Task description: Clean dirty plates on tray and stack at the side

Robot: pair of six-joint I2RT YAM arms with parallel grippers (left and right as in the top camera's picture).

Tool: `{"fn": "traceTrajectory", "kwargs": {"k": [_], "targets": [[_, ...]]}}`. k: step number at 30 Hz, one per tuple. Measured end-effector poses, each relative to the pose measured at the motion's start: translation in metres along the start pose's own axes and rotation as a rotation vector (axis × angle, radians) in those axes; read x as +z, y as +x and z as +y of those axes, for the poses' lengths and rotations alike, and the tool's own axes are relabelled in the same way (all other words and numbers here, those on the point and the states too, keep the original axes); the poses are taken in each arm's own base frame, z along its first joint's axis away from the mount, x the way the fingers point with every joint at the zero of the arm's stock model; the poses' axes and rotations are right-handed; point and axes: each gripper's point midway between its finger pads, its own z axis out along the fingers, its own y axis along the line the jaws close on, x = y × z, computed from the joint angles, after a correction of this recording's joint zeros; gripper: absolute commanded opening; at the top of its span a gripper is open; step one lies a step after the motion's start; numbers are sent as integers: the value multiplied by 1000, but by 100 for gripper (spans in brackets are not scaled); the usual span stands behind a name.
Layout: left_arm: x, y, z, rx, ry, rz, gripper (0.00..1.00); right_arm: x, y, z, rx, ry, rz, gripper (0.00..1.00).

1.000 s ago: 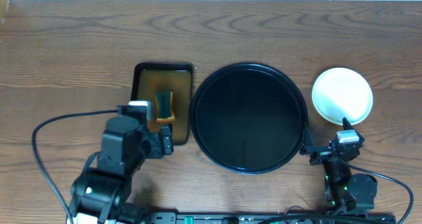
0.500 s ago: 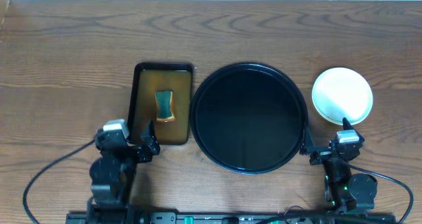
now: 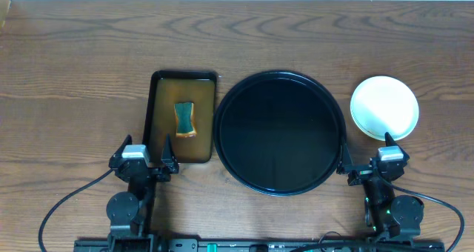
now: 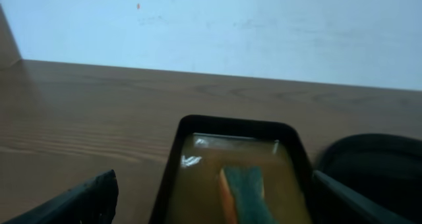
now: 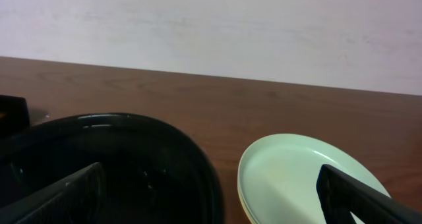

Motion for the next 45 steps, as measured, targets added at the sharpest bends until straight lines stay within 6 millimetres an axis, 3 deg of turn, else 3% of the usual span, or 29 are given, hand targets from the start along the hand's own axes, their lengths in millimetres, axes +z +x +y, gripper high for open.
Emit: {"fn": "traceTrajectory", "kwargs": {"k": [45], "targets": [[0, 1, 1, 28, -4, 7, 92, 0, 0, 0, -1, 0, -1, 99]]}}
